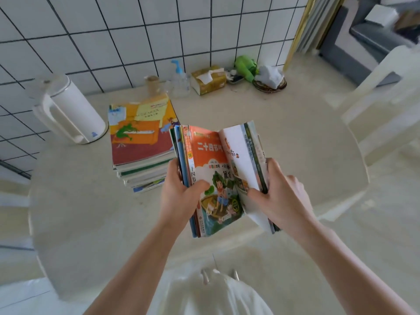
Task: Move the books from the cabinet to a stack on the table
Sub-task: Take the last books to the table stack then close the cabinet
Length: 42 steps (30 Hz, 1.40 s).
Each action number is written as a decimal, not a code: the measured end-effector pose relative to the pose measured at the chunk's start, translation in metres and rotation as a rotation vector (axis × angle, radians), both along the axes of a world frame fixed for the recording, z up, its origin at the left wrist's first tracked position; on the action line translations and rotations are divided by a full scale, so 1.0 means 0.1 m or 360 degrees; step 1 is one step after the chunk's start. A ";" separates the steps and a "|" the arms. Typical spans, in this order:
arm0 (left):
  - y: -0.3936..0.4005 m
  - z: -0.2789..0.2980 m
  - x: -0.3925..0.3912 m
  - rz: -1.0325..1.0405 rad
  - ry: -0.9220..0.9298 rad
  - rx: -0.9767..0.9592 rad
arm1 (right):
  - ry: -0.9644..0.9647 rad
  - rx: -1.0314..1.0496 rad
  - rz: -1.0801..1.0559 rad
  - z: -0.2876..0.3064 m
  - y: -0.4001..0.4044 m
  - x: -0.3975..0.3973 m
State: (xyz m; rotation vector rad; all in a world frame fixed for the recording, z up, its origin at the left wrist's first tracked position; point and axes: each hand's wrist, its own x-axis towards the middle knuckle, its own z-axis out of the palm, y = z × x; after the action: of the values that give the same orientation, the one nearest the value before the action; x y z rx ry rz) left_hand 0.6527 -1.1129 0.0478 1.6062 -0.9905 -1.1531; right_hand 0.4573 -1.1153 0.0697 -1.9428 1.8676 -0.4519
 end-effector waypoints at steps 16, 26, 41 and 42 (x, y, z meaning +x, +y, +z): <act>-1.27 0.30 0.16 0.0328 0.0267 -0.0004 | -0.0121 -0.0137 0.0182 0.16 -1.70 -0.19; -1.51 0.46 1.12 0.0358 0.0495 0.0042 | -0.0133 -0.0081 0.0260 0.02 -2.10 0.28; -1.69 0.14 2.20 0.0060 0.0553 0.0530 | -0.0104 0.0055 0.0193 -0.12 -2.21 0.99; -1.70 0.14 2.23 0.0014 0.0486 0.0590 | -0.0100 0.0056 0.0186 -0.13 -2.21 1.01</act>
State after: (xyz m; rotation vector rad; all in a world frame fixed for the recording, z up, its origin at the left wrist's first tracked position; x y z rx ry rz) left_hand 0.8757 -1.2830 0.0617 1.6458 -0.5941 -1.5901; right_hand 0.5583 -1.3362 0.0563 -1.9790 1.7015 -0.4357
